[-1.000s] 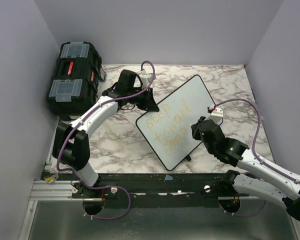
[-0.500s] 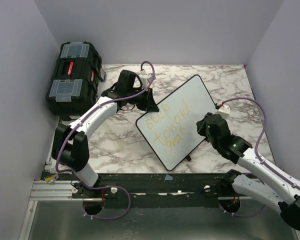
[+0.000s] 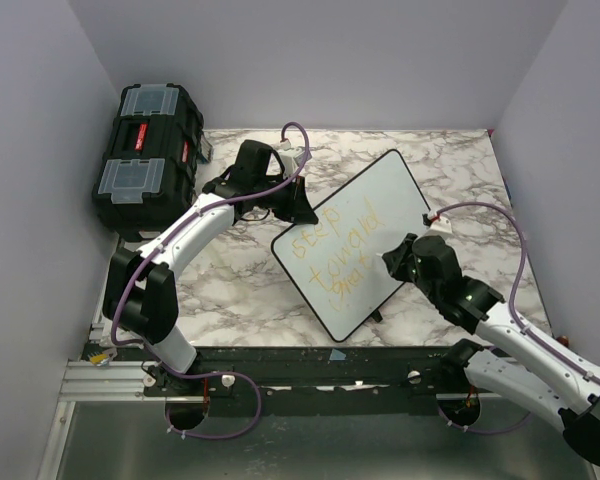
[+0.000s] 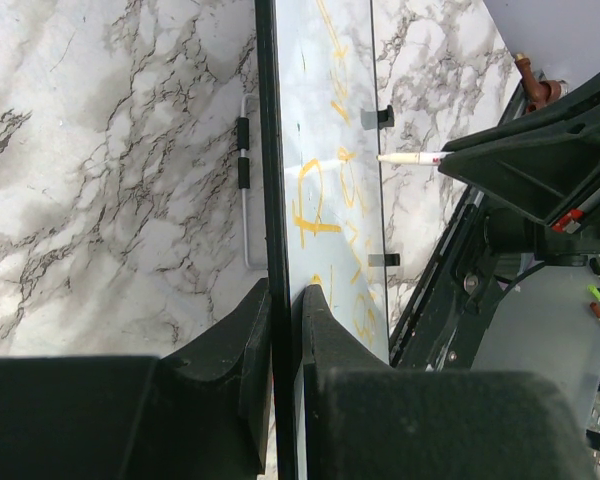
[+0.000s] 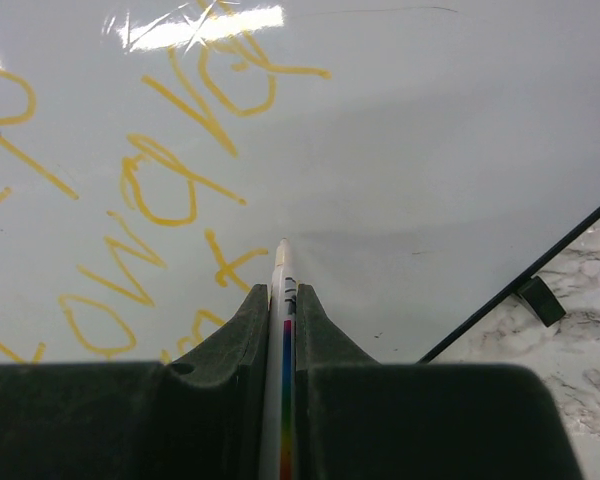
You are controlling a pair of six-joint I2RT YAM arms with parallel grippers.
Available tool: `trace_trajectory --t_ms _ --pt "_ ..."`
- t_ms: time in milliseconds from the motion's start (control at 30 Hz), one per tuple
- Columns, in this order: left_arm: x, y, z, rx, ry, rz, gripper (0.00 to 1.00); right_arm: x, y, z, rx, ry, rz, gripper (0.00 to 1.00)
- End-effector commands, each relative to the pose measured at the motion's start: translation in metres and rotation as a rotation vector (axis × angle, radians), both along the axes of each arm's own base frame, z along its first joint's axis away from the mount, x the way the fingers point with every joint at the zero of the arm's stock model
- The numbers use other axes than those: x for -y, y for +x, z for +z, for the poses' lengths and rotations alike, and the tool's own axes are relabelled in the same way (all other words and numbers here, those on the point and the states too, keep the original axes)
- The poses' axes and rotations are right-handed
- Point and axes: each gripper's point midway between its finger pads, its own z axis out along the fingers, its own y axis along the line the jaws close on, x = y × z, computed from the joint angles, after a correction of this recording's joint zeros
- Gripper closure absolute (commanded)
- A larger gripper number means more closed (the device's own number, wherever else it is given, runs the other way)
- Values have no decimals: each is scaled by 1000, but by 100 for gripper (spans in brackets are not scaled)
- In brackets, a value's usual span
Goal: Write a sentence on the whiteboard
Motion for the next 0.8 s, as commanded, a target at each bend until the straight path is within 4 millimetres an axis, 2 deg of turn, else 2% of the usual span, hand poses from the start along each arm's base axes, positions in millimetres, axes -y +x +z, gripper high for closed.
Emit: trace_trajectory --t_ms 0,133,400,767 --pt "2 -10 -12 66 53 -64 100 -16 4 5 23 43 66 99" --pt "1 -10 -12 65 54 -64 100 -18 8 5 24 31 64 99" --pt "2 -9 -12 67 53 -67 100 -8 14 -4 13 -12 6 99" --pt "2 -9 -12 65 53 -68 100 5 -2 -29 -82 -48 -28 99"
